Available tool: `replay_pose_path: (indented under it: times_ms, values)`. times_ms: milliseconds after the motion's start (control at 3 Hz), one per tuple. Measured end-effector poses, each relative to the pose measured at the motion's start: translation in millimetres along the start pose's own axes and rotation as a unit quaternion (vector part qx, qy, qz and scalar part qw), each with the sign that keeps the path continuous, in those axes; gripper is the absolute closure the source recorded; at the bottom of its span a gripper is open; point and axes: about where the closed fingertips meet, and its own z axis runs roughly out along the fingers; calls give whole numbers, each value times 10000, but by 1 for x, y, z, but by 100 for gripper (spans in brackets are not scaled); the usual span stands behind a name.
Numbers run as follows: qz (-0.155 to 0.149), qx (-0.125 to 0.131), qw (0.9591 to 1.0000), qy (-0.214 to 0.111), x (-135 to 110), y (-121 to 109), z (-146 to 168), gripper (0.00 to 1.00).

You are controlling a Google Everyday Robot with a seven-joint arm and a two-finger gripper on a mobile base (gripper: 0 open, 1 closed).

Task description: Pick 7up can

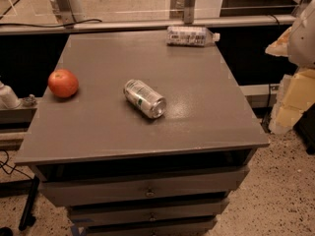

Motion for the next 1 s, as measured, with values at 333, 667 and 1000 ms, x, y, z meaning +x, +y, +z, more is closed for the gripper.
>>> replay_pose_path:
  times_ms: [333, 667, 1000]
  values:
    - [0, 1, 10000, 0, 0, 0, 0, 0]
    - [6, 6, 9995, -319, -14, -5, 5, 0]
    - [5, -88, 9954, -950, -60, -7, 28, 0]
